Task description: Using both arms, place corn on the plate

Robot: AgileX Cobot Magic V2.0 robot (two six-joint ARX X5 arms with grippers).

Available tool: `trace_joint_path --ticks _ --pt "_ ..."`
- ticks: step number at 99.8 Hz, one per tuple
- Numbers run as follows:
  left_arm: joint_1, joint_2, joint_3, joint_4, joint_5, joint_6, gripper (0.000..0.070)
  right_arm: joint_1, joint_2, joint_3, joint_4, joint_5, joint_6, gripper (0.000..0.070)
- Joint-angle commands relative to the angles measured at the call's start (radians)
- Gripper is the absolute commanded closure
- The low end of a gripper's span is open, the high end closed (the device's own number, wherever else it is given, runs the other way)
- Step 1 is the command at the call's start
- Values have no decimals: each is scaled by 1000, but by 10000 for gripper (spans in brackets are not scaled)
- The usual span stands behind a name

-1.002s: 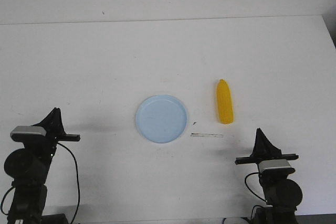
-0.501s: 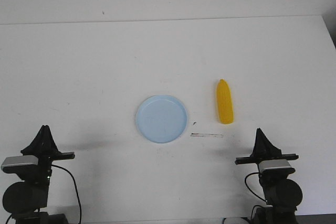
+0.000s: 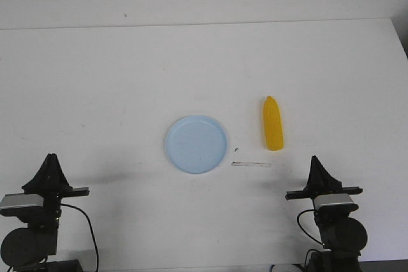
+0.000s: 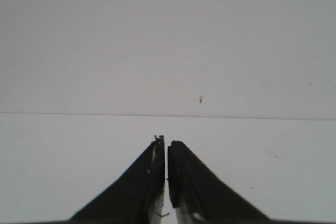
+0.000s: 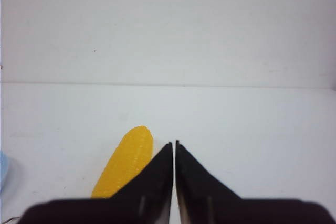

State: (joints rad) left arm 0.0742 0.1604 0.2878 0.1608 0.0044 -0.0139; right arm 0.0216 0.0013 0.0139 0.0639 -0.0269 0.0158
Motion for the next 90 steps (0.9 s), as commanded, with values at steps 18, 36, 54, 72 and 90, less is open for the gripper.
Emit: trace_joint_path --ticks 18,36,54,72,90 --pt "2 -4 4 13 -2 -2 699 2 0 -1 11 1 13 694" --pt "2 -4 4 13 -2 -2 699 2 0 -1 11 2 11 694" --pt "2 -4 4 13 -2 -2 699 6 0 12 16 2 13 696" --pt "2 -4 4 13 -2 -2 699 35 69 113 -28 54 -23 696" --pt "2 -4 4 13 -2 -2 699 48 270 254 -98 87 -40 696"
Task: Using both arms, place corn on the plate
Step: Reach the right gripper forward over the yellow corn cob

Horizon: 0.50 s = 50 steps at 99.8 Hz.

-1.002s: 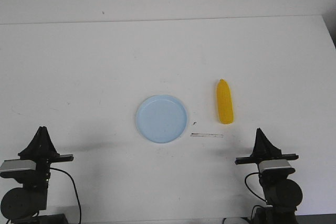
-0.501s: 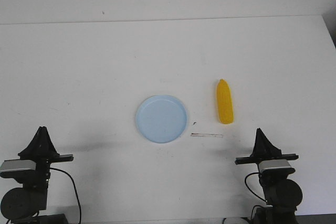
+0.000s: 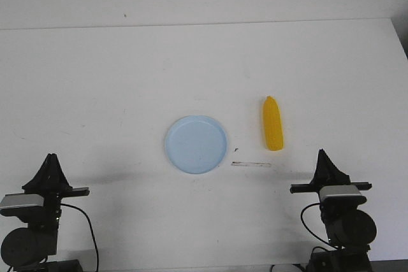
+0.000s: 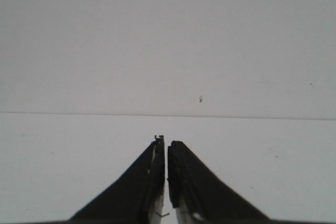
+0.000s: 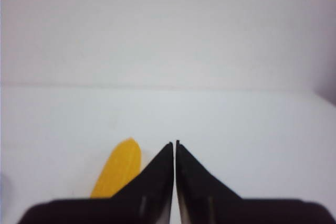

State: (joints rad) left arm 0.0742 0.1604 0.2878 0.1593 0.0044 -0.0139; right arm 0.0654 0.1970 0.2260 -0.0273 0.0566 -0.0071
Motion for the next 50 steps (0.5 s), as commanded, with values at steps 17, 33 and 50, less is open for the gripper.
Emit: trace_joint_path --ticks 17,33,50 --pt "2 -4 4 14 -2 -2 699 37 312 175 -3 4 -17 696" --pt "2 -4 4 14 -2 -2 699 98 559 314 -4 2 -11 696" --pt "2 -4 4 14 -2 -2 699 156 782 462 -11 3 48 696"
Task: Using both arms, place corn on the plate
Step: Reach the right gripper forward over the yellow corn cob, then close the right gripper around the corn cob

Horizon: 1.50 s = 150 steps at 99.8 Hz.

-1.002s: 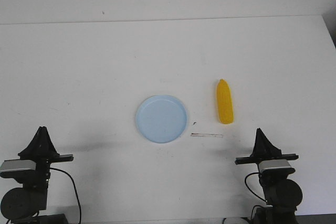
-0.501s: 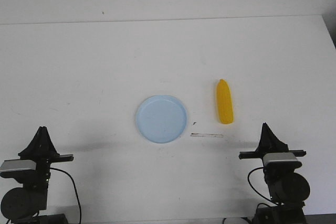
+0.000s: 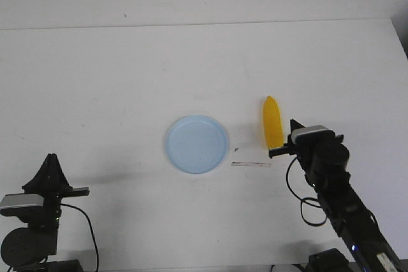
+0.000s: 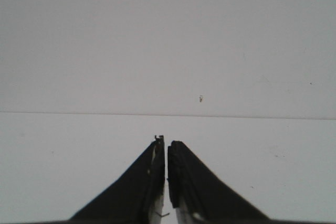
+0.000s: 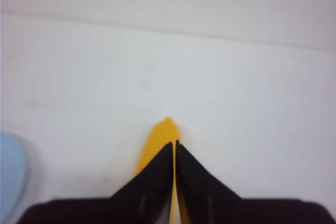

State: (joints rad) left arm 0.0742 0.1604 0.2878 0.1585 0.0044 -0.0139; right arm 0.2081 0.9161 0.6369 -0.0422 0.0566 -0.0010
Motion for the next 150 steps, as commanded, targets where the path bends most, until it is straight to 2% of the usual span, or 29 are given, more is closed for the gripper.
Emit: trace_joint_path --ticks 1,14,39,51,62,69,73,79,84,91,107,121,141,150 --pt "2 -4 4 15 -2 -2 699 18 79 65 -1 4 47 696" --pt "2 -4 4 15 -2 -2 699 36 216 189 -108 4 68 696" --pt "2 -4 4 15 -2 -2 699 35 459 500 -486 -4 118 696" --pt "2 -4 4 15 -2 -2 699 35 572 645 -653 -4 184 696" --pt "2 -4 4 15 -2 -2 699 34 666 751 -745 -4 248 693" --pt "2 -4 4 15 -2 -2 699 30 727 810 -790 -3 294 654" --pt "2 -4 4 15 -2 -2 699 26 750 829 -805 -4 308 591" --pt "2 -4 4 15 -2 -2 699 20 791 851 -816 -4 318 436" --pt "2 -4 4 15 -2 -2 699 18 811 853 -821 -4 318 345" --pt "2 -4 4 15 -2 -2 699 12 846 853 -830 -3 317 278" --pt "2 -4 4 15 -2 -2 699 6 903 853 -847 -3 317 259" --pt "2 -4 4 14 -2 -2 699 6 937 853 -851 -2 314 111" --pt "2 -4 4 15 -2 -2 699 6 961 853 -848 -3 310 118" --pt "2 -4 4 15 -2 -2 699 5 971 853 -850 -2 310 187"
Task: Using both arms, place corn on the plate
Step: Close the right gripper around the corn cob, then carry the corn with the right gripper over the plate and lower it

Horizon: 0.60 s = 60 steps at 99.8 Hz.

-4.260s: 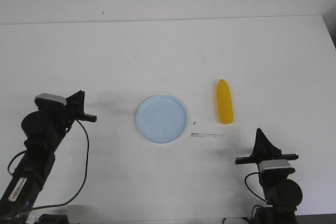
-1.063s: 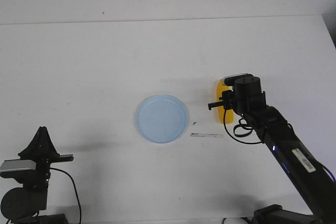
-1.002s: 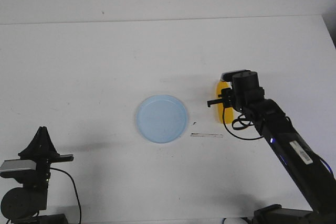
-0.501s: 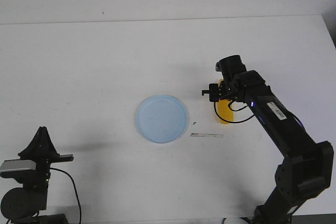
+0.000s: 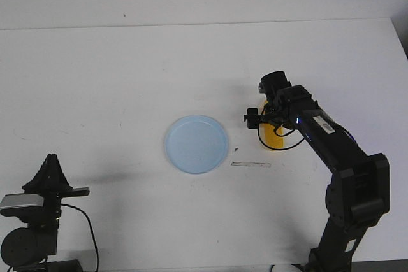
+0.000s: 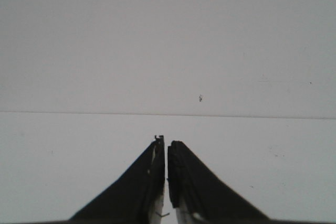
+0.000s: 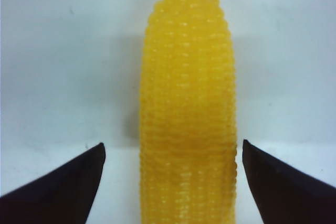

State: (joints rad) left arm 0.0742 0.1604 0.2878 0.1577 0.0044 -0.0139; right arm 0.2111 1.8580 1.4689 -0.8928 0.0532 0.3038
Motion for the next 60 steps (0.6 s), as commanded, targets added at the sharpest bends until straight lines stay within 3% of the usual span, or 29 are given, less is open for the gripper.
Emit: trace_joint_path --ticks 1,9,21,60 --pt "2 -4 4 15 -2 -2 699 0 29 21 0 1 5 199" --pt "2 -4 4 16 -2 -2 699 -9 29 20 2 0 5 295" --pt "2 -4 4 16 -2 -2 699 -9 29 20 2 0 2 371" --pt "2 -4 4 15 -2 -2 699 -14 3 54 5 -3 -14 371"
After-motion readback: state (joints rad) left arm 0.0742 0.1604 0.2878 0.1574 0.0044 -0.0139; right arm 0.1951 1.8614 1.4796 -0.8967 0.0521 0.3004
